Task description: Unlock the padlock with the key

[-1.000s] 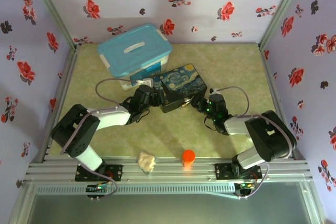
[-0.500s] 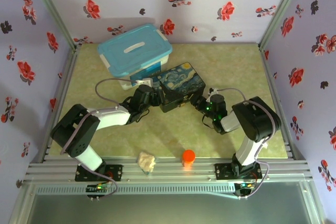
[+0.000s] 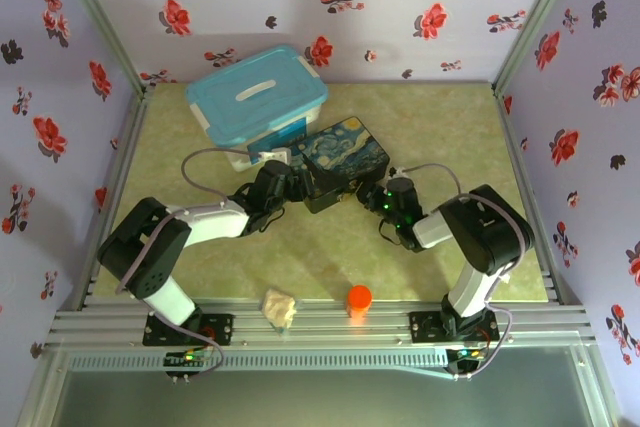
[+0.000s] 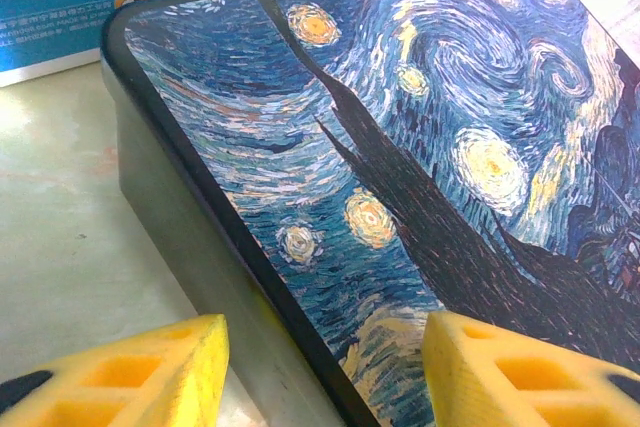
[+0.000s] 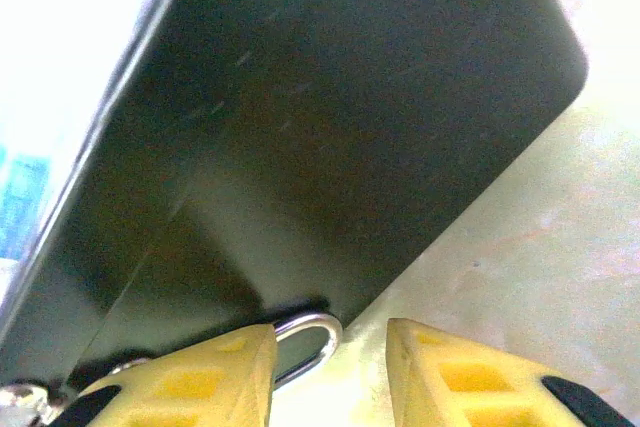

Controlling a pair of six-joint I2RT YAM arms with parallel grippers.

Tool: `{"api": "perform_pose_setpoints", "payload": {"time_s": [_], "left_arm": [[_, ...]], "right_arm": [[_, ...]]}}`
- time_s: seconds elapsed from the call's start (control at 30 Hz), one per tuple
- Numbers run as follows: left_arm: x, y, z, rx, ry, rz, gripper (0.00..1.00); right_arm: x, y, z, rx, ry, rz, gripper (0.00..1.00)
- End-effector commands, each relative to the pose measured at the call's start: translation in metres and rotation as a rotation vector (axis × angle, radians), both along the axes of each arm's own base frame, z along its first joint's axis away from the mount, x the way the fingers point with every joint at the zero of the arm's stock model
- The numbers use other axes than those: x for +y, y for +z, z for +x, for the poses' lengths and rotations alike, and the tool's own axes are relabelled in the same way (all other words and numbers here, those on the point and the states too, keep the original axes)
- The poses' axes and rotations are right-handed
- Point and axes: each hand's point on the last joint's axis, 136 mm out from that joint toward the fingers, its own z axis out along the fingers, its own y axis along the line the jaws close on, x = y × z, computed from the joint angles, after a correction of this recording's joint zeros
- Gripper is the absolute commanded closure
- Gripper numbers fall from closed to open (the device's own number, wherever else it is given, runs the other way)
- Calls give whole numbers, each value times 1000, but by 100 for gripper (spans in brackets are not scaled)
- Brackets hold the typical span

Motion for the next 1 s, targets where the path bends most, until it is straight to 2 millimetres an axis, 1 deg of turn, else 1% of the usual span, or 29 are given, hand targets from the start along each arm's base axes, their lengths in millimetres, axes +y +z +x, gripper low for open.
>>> {"api": "perform_pose_setpoints", "payload": {"time_s": [0.0, 0.1, 0.17, 0.2, 0.3, 0.37, 0.43, 0.53, 0.63, 0.73, 0.87, 0.97], "left_arm": [[50, -94, -49, 283, -18, 305, 46], [50, -97, -50, 287, -15, 307, 46], [50, -97, -49, 286, -16, 306, 46], [50, -97, -50, 286, -17, 306, 46], [51, -98, -51, 289, -19, 312, 46], [51, -99, -51, 290, -18, 312, 46], [52, -99, -52, 293, -16, 311, 46], [52, -98, -52, 290, -19, 311, 46], [53, -99, -53, 291, -19, 315, 46], [54, -101, -54, 294, -18, 316, 47], [51, -103, -56, 301, -23, 300, 47], [50, -102, -56, 298, -22, 296, 47]], "right_arm": [[-7, -39, -32, 133, 78, -250, 67], [-21, -38, -29, 126, 42, -314, 64], [-24, -37, -25, 118, 44, -332, 60], [-23, -36, -23, 112, 50, -329, 60], [-10, -32, -19, 67, 92, -294, 58], [-6, -30, -18, 48, 103, -315, 57], [-5, -33, -16, 46, 101, -331, 57], [-16, -40, -12, 67, 59, -378, 57], [-26, -40, -6, 77, -10, -326, 57], [-33, -35, 1, 57, -62, -246, 58], [-47, -29, 10, 66, -115, -263, 60], [-48, -19, 10, 27, -89, -276, 60]]}}
